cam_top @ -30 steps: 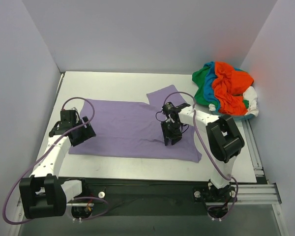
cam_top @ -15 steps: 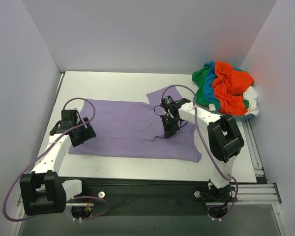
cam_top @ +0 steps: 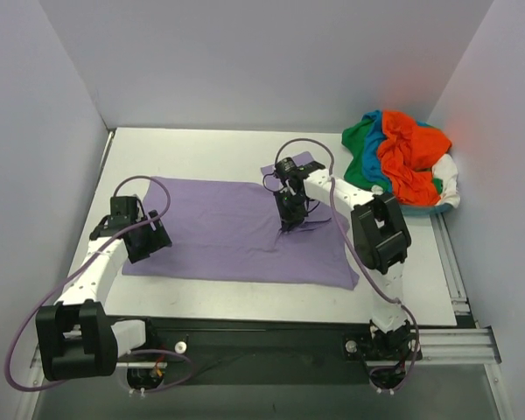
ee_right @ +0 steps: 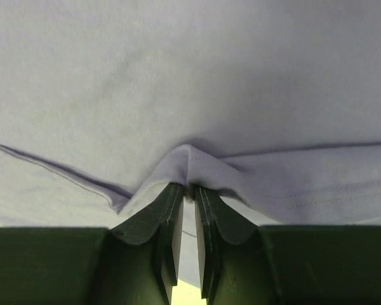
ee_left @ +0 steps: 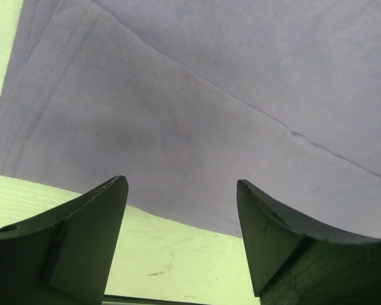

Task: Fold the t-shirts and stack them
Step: Fold the flattened tshirt in 1/3 of the way

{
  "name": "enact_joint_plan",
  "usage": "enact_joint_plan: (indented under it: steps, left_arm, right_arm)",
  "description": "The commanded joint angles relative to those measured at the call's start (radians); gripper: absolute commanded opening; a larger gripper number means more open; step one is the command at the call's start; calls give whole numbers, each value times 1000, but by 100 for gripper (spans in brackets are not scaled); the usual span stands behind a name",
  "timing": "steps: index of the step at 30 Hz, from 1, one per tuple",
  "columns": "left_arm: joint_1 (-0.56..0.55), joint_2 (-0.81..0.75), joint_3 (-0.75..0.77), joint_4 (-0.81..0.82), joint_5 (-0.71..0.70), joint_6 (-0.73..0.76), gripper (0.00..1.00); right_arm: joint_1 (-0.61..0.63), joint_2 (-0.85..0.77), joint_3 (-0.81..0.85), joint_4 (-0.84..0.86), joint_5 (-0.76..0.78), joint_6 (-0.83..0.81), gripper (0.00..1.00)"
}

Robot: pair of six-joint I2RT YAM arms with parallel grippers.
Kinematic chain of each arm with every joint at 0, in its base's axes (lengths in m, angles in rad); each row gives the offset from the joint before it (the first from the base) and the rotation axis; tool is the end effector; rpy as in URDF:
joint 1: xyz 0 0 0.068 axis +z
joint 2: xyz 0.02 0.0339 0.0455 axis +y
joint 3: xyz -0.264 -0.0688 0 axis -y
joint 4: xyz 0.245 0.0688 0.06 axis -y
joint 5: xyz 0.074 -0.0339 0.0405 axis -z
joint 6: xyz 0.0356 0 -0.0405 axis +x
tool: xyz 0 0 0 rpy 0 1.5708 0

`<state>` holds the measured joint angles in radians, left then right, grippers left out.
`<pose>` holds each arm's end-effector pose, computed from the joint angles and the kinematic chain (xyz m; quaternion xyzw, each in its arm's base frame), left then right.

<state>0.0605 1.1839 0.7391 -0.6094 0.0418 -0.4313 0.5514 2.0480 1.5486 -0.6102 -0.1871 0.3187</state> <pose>0.2212 0.0119 0.2115 -0.2301 0.9388 -0.0669 0.2473 0.3658 0.2328 0.1858 -0.1337 0.9602 0.1784 0.1680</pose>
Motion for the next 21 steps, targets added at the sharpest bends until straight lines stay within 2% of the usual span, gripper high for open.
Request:
enact_joint_plan:
  steps: [1, 4, 7, 8, 11, 17, 21]
  left_arm:
    - [-5, 3, 8, 10, 1, 19, 80]
    - [-7, 9, 9, 7, -3, 17, 80]
    - [-8, 10, 9, 2, -8, 17, 80]
    - [-10, 10, 8, 3, -10, 14, 80]
    - [-14, 6, 11, 0, -19, 12, 80]
    - [-28, 6, 17, -1, -33, -1, 80]
    - [-53, 14, 37, 8, -34, -17, 80]
  right_arm:
    - [8, 18, 91, -54, 26, -18, 16]
    - [8, 47, 155, -65, 26, -18, 17]
    - [7, 73, 209, -69, 11, -15, 30]
    - [8, 83, 221, -72, -1, -12, 40]
    - [8, 74, 245, -74, -29, -6, 52]
    - [1, -17, 211, -72, -41, 5, 63]
    - [-16, -90, 133, -68, -40, 3, 65]
